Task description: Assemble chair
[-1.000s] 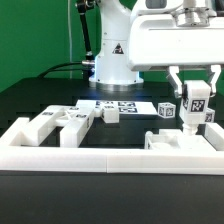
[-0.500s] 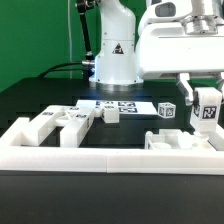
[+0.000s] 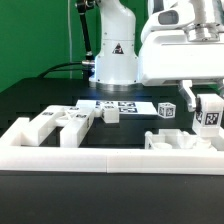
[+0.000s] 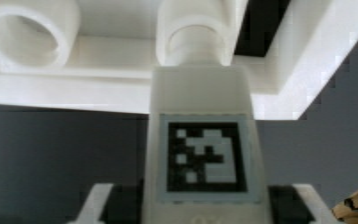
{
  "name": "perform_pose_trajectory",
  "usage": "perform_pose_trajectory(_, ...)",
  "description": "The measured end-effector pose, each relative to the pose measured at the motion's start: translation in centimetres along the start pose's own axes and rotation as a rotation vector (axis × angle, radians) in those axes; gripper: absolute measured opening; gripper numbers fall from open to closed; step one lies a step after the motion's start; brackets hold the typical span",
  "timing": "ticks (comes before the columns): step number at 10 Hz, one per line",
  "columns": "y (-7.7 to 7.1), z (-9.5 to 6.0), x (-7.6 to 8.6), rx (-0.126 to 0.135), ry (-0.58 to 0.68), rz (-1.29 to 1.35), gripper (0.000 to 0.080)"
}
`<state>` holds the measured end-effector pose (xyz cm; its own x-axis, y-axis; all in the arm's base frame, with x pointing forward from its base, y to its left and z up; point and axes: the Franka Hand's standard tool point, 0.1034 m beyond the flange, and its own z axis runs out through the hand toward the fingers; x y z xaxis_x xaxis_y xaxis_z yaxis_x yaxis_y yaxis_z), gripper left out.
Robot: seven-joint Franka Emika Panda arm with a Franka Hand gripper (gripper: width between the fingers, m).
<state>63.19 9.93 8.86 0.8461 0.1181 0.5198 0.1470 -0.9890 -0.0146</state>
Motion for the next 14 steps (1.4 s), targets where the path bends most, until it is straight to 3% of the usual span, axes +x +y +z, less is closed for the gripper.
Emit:
perform_pose_trajectory(4,-0.21,0.59,-0.7,0.001,-0.003,-0.003,0.0292)
perform_pose_trajectory(9,-0.36,0.46,-0.94,-0.011,0.086,-0.009,0.0292)
perform_pose_trajectory(13,-0.3,0.65,-1.03,-0.008,0.065,-0.012,0.0292)
perform_pose_trajectory(14,-0.3,0.66,-1.04,-0.009,0.064,-0.013,0.0401)
